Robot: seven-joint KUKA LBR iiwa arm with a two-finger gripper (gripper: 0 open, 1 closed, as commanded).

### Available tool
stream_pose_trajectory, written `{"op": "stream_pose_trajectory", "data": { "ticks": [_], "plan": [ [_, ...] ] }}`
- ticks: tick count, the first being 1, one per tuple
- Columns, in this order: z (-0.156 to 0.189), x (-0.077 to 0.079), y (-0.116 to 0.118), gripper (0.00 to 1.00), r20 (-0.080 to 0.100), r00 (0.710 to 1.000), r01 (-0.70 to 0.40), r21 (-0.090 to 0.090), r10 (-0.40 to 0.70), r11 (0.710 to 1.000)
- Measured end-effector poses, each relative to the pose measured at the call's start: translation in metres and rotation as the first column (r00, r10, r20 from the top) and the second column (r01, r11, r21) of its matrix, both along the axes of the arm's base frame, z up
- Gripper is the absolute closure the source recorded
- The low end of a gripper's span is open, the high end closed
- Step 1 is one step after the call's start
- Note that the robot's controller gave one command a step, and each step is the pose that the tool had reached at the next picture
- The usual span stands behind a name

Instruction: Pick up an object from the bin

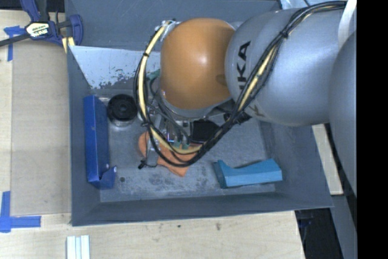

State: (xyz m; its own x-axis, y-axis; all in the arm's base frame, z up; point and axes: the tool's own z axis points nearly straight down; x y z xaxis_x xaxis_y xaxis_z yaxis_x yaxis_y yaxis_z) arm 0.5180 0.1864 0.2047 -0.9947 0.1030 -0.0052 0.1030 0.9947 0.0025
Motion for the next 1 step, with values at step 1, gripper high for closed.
{"op": "stream_pose_trajectory", "data": {
  "ticks": [1],
  "plan": [
    [-0.0296, 0.0198, -0.0426, 0.00, -0.005, 0.992, -0.126, -0.002, 0.126, 0.992]
  ]
}}
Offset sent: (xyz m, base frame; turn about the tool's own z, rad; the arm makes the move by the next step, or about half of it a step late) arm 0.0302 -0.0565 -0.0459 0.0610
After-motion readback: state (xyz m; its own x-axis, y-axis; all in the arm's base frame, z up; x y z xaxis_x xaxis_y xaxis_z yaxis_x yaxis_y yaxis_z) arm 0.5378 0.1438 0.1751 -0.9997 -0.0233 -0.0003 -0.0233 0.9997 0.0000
